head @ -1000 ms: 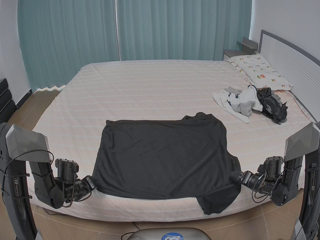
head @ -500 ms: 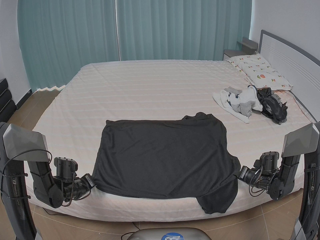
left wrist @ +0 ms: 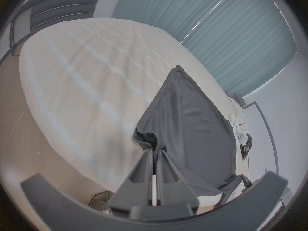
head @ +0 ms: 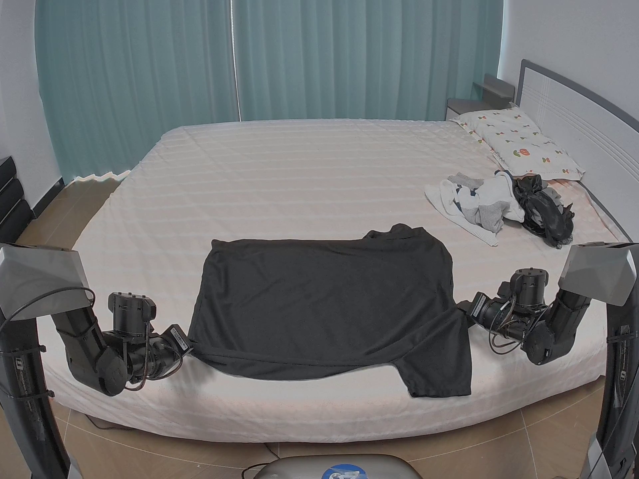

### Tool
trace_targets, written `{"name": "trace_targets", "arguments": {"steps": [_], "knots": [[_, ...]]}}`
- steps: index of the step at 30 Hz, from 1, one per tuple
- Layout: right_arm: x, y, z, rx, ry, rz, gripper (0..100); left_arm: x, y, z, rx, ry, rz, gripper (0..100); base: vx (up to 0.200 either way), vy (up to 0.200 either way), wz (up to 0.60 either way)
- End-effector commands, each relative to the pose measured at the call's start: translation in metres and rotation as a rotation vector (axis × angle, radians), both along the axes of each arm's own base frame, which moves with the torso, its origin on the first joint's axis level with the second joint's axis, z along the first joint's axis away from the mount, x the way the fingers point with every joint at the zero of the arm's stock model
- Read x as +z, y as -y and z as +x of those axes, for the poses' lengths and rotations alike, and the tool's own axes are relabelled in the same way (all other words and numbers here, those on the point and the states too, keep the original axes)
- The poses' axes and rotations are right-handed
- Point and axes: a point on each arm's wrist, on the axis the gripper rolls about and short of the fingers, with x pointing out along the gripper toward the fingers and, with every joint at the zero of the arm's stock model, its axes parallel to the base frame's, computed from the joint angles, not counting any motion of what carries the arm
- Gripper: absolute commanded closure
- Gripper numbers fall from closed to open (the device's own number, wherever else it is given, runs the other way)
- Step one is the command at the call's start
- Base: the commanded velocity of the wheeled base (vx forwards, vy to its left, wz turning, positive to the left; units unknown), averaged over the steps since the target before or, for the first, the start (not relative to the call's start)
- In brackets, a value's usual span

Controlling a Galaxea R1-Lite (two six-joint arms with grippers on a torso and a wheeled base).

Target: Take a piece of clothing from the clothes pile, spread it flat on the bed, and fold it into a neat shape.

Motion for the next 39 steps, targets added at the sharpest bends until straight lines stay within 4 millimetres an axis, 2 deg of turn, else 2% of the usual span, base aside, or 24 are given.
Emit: {"name": "trace_targets", "arguments": {"steps": [1, 2, 3, 6, 13, 14, 17, 18, 20, 26, 31, 39], "knots": [[-0.007, -0.005, 0.014, 0.025, 0.005, -0.009, 100, -0.009, 0.0, 0.007, 0.004, -0.014, -0.002, 100, 0.0, 0.0, 0.0], [-0.007, -0.005, 0.014, 0.025, 0.005, -0.009, 0, -0.009, 0.0, 0.007, 0.004, -0.014, -0.002, 100, 0.0, 0.0, 0.0], [-0.014, -0.005, 0.015, 0.035, 0.002, -0.028, 0, -0.01, 0.0, 0.008, 0.004, -0.017, -0.009, 100, 0.0, 0.0, 0.0], [-0.015, -0.004, 0.011, 0.035, -0.006, -0.036, 0, -0.012, 0.0, 0.008, 0.002, -0.023, -0.01, 100, 0.0, 0.0, 0.0], [0.001, 0.028, -0.013, -0.009, -0.014, -0.023, 0, -0.013, 0.0, 0.008, 0.013, -0.029, -0.027, 100, 0.0, 0.0, 0.0], [0.002, 0.03, -0.02, 0.007, -0.033, -0.014, 0, -0.012, 0.001, 0.008, 0.015, -0.029, -0.032, 100, 0.0, 0.0, 0.0], [0.001, 0.03, -0.023, 0.012, -0.039, -0.011, 0, -0.012, 0.001, 0.008, 0.016, -0.027, -0.034, 100, 0.0, 0.0, 0.0], [-0.006, 0.033, -0.043, 0.067, -0.092, -0.034, 0, -0.012, 0.001, 0.008, 0.016, -0.027, -0.034, 100, 0.0, 0.0, 0.0], [-0.01, 0.035, -0.05, 0.092, -0.109, -0.061, 0, -0.012, 0.001, 0.008, 0.015, -0.029, -0.034, 100, 0.0, 0.0, 0.0], [-0.016, 0.029, -0.061, 0.188, -0.138, -0.052, 0, -0.012, 0.0, 0.008, 0.016, -0.029, -0.033, 100, 0.0, 0.0, 0.0], [-0.026, 0.019, -0.061, 0.239, -0.16, -0.075, 0, -0.012, 0.0, 0.008, 0.016, -0.029, -0.033, 100, 0.0, 0.0, 0.0], [-0.031, 0.009, -0.058, 0.273, -0.159, -0.082, 0, -0.012, 0.0, 0.008, 0.016, -0.029, -0.033, 100, 0.0, 0.0, 0.0]]}}
